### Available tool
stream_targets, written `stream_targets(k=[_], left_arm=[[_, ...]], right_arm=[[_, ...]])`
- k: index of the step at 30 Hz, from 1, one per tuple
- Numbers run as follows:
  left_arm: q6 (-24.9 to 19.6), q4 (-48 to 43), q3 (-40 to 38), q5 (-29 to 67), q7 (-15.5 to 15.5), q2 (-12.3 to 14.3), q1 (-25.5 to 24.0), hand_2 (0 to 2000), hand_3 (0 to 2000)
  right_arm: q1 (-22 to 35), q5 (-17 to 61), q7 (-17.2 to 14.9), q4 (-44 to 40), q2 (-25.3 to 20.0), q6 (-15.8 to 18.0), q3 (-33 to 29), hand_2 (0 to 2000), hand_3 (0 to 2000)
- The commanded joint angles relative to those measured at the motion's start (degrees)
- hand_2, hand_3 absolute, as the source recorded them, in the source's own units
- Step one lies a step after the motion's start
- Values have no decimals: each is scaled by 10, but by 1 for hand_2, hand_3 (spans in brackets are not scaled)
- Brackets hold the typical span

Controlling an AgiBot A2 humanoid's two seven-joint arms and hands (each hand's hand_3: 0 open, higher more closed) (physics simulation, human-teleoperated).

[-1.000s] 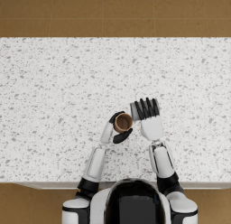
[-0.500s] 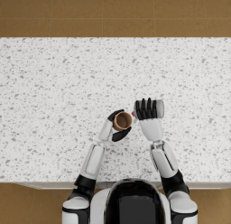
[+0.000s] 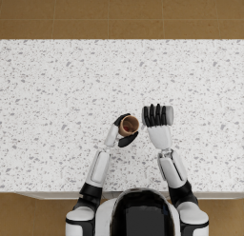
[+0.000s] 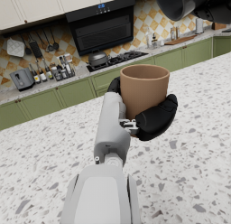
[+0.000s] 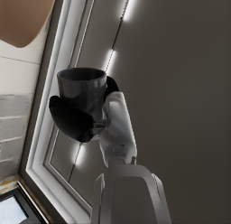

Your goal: Pick up two cups and pour the berry on the right into the cup on the left

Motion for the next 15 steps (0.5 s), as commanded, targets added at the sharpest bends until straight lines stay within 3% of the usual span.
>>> stream_targets(k=[1, 15], left_arm=[[0, -5, -1, 0, 0, 3, 5, 2000, 1280], [0, -15, -13, 0, 0, -3, -17, 2000, 1280]], right_arm=[[4, 0, 0, 5, -5, 0, -8, 2000, 1280], [-15, 0, 0, 9, 0, -4, -8, 2000, 1280]])
